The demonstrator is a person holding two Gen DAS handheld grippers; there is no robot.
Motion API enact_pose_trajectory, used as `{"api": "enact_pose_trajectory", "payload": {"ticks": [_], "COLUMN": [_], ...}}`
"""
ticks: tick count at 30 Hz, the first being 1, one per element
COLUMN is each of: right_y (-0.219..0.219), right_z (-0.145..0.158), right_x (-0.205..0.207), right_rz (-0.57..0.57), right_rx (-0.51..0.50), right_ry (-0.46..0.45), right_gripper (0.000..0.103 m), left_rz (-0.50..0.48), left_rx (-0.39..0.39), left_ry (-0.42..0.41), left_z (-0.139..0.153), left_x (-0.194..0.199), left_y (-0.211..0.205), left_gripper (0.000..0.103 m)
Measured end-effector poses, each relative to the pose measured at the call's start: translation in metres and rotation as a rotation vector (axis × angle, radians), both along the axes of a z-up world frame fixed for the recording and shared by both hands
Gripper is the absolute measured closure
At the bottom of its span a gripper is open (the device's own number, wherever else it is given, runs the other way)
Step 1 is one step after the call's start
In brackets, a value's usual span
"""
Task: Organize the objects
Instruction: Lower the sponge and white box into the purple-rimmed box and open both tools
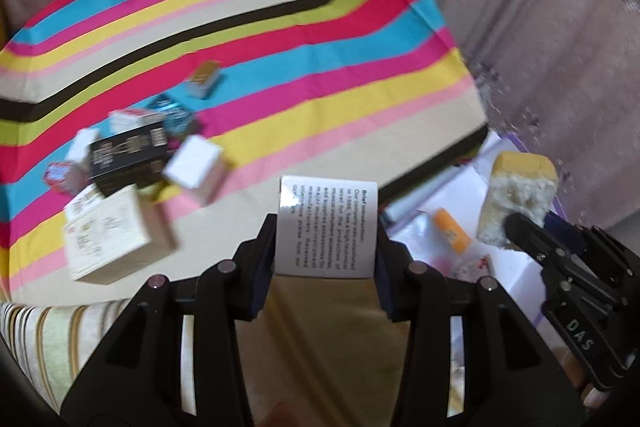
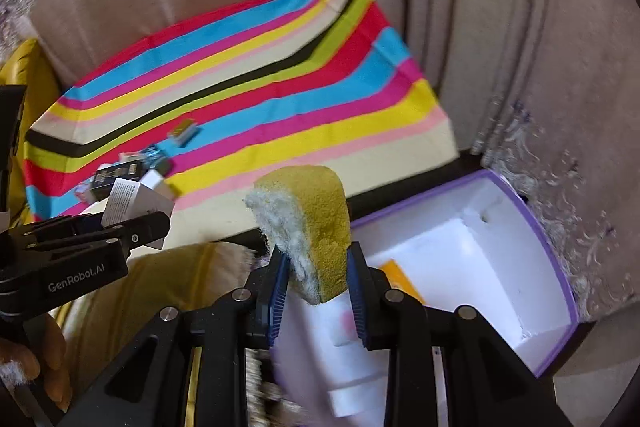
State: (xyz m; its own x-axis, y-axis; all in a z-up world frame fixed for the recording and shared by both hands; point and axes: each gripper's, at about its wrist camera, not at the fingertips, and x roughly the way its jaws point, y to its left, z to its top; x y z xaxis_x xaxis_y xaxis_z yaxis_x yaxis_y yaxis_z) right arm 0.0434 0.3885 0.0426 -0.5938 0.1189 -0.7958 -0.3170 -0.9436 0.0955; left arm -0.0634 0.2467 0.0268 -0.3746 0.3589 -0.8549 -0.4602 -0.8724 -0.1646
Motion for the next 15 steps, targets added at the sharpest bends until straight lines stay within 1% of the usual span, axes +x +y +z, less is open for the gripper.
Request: {"api": "enact_pose_trajectory", "payload": {"ticks": [6, 11, 12, 13, 14, 15], "right_y": [0.032, 0.047, 0.048, 0.050, 0.051, 0.052], "right_z": [-0.011, -0.023, -0.025, -0.027, -0.027, -0.028], "right_x": [0.018, 0.028, 0.031, 0.033, 0.034, 0.034], "right_rz": [-0.086, -0.131, -0.134, -0.139, -0.143, -0.146], "right_rx": [-0.003, -0.016, -0.022, -0.031, -0.041, -0.045], "right_ry": [-0.024, -0.066, -0.073, -0.078, -0.079, -0.084], "right_gripper": [0.073, 0.071, 0.071, 0.071, 0.070, 0.069], "left_rz": [-0.122, -0.204, -0.217, -0.228, -0.235, -0.238], "left_rx": [0.009, 0.033, 0.040, 0.045, 0.051, 0.057], "left_ry": [-0.042, -0.093, -0.107, -0.120, -0.133, -0.145], "left_z": [-0.009, -0.018, -0.019, -0.021, -0.023, -0.024], "left_x": [0.015, 0.026, 0.027, 0.028, 0.028, 0.029], "left_y": [0.046, 0.065, 0.068, 0.070, 0.071, 0.071], "left_gripper": [0.056, 0.055, 0.053, 0.044, 0.038, 0.028]}}
